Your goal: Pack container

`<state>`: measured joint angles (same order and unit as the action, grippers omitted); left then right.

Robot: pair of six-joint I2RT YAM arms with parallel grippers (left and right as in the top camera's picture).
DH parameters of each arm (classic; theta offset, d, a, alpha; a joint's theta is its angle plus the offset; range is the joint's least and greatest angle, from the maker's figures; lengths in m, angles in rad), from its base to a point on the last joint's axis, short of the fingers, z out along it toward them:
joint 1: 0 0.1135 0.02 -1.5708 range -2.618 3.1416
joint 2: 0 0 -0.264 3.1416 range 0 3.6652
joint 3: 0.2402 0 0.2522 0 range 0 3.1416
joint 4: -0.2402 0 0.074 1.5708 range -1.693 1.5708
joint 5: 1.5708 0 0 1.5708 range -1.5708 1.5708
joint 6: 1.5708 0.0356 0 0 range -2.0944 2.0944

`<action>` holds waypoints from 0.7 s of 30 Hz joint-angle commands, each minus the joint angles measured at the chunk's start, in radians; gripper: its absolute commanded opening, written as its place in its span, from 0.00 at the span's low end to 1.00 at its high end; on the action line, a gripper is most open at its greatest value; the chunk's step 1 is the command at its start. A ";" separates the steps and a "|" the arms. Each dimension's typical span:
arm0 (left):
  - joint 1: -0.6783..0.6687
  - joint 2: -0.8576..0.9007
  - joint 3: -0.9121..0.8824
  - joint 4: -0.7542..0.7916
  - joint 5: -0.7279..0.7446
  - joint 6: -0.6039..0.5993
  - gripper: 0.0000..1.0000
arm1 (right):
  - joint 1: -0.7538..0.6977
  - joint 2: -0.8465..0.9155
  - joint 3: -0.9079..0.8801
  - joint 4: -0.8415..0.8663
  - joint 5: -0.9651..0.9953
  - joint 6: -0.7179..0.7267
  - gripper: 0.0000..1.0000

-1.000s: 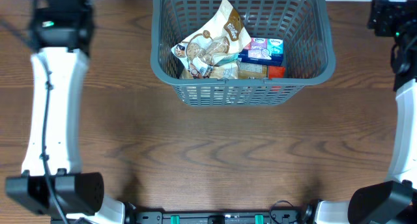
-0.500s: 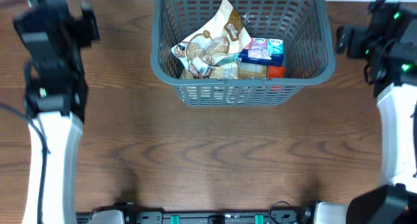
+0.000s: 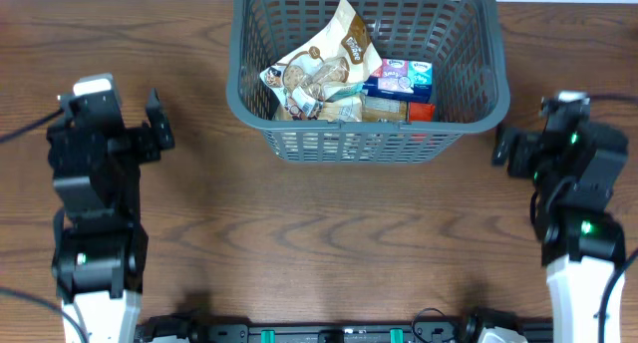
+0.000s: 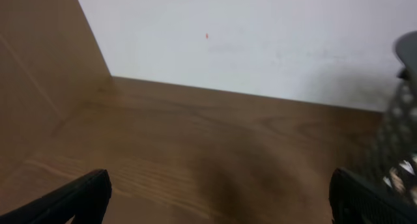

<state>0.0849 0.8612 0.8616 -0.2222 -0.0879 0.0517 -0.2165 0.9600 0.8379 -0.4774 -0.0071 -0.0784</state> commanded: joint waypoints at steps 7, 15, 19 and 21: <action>-0.034 -0.182 -0.040 -0.085 0.037 -0.023 0.99 | 0.050 -0.259 -0.195 -0.058 -0.029 0.112 0.99; -0.064 -0.369 -0.134 -0.140 0.037 -0.028 0.99 | 0.145 -0.393 -0.260 -0.107 -0.030 0.146 0.99; -0.072 -0.437 -0.158 -0.176 0.045 -0.032 0.99 | 0.194 -0.407 -0.261 -0.145 -0.019 0.146 0.99; -0.072 -0.461 -0.162 -0.203 0.054 -0.032 0.99 | 0.218 -0.406 -0.264 -0.165 -0.015 0.159 0.99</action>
<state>0.0166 0.4328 0.7067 -0.4088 -0.0525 0.0292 -0.0311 0.5602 0.5873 -0.6296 -0.0288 0.0486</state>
